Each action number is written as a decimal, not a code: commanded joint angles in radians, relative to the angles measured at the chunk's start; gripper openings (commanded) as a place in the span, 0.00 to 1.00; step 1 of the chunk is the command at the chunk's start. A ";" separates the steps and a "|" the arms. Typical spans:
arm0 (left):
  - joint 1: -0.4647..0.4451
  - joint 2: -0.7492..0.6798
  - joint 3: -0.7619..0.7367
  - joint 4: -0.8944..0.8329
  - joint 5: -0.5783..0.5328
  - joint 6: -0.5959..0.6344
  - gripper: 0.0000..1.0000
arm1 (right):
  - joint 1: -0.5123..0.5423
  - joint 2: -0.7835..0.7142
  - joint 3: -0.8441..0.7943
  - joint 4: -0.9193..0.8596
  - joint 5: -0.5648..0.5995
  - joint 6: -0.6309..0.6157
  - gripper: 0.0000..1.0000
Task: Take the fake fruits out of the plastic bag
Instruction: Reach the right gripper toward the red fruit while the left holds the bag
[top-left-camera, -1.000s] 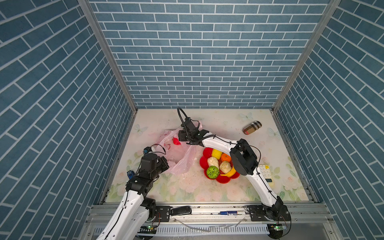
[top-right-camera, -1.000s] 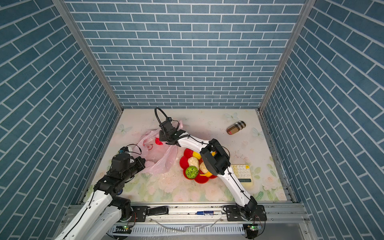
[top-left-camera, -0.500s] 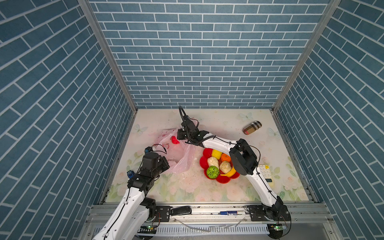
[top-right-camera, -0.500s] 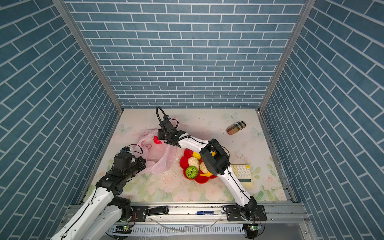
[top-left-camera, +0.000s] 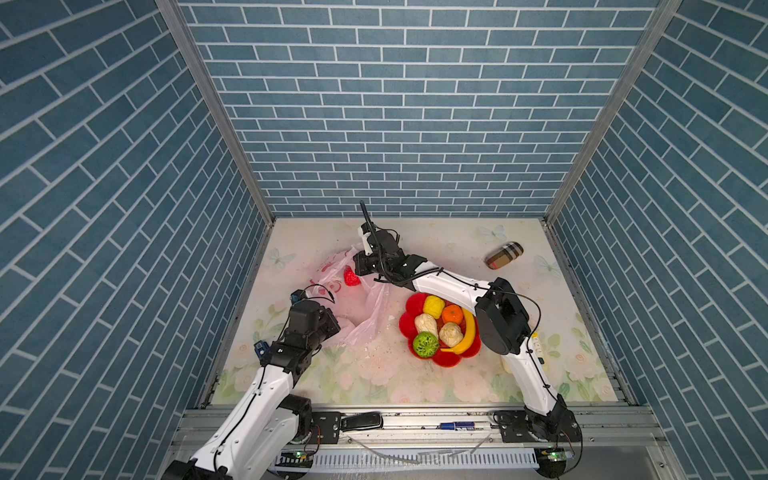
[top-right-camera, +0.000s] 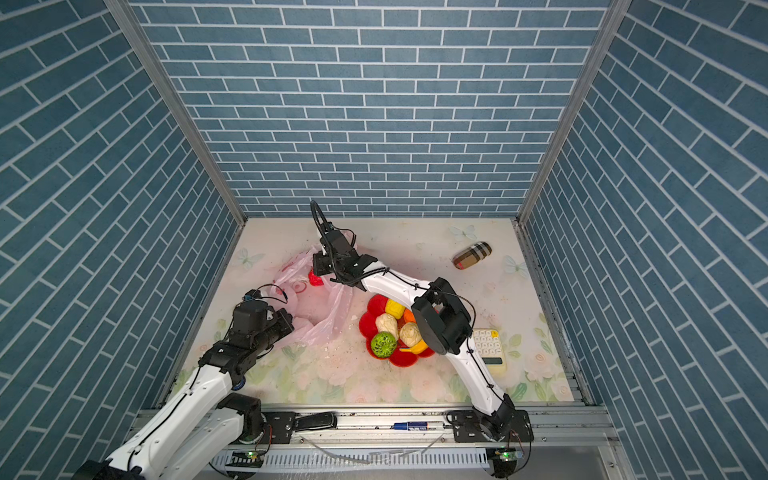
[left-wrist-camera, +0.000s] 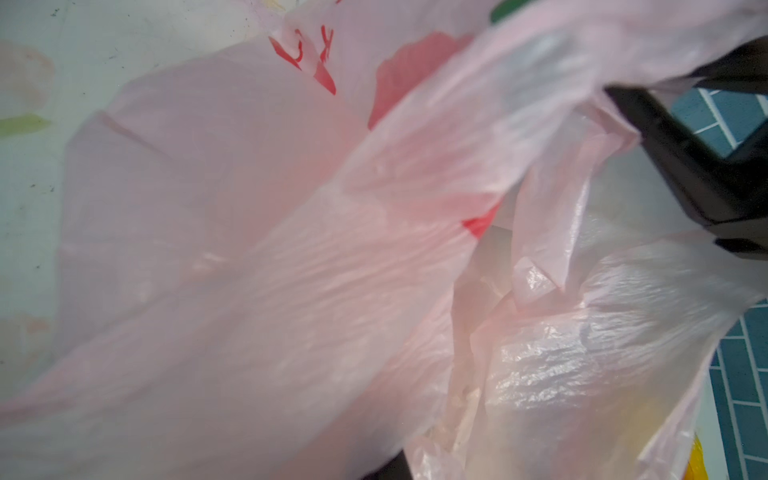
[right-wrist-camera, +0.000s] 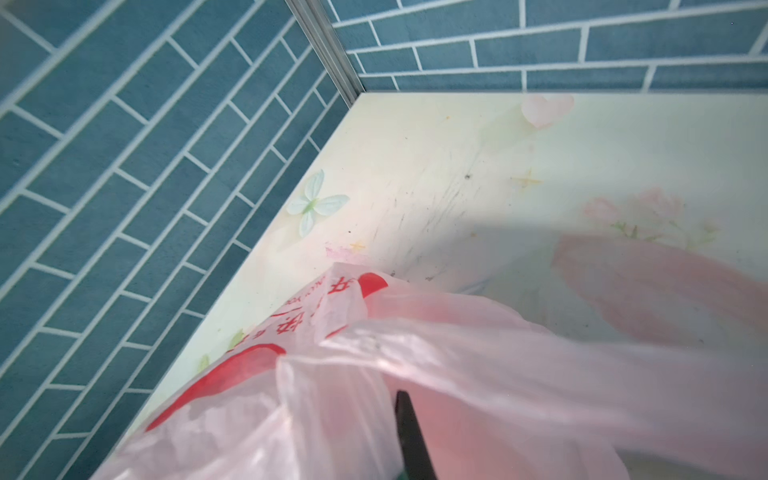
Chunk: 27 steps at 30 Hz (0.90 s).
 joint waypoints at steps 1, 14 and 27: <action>0.005 0.013 0.003 0.048 -0.025 -0.006 0.03 | 0.019 -0.048 -0.017 -0.044 -0.027 -0.080 0.00; 0.005 0.024 -0.005 0.059 -0.026 -0.014 0.03 | 0.031 -0.089 -0.047 -0.063 -0.010 -0.084 0.00; 0.005 -0.004 -0.015 0.022 -0.032 -0.017 0.03 | 0.012 -0.078 -0.089 -0.081 0.026 -0.050 0.22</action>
